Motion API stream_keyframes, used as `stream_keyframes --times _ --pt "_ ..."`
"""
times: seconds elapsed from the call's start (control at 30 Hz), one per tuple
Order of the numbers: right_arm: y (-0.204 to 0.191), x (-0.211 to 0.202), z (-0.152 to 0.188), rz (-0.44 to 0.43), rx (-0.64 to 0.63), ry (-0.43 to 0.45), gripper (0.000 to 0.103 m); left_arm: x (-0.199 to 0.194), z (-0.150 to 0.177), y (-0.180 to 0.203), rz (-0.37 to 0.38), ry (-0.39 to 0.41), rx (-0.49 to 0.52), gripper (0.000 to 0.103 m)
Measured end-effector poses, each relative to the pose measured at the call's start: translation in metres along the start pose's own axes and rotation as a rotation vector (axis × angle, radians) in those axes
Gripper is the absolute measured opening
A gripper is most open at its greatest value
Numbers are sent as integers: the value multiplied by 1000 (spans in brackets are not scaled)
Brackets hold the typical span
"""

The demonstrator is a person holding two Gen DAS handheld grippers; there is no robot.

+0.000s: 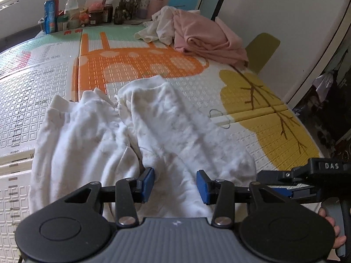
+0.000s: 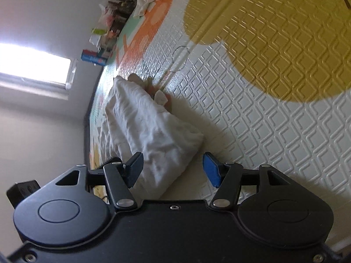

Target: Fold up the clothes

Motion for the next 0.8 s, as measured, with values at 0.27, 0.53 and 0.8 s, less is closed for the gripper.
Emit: stream_keyframes --times 0.27,0.53,0.8 --pt "0 14 -5 -68 43 15 60 11 5 -7 -4 -39 -21 49" --pt "-4 21 -6 -106 53 63 61 18 6 -10 14 -73 -36 51" --pt "-27 25 -3 -165 4 58 62 18 6 -9 22 -78 -36 52"
Point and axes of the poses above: each gripper's, at about its wrist camera, not at the fingertips, and x roughly the way its jaws point, y to its right, z to its underside, the point moved 8 cm from there along x, roughly the way its jaws point, and after that the axes turned 12 degrees about x, right-handed, at the moved point
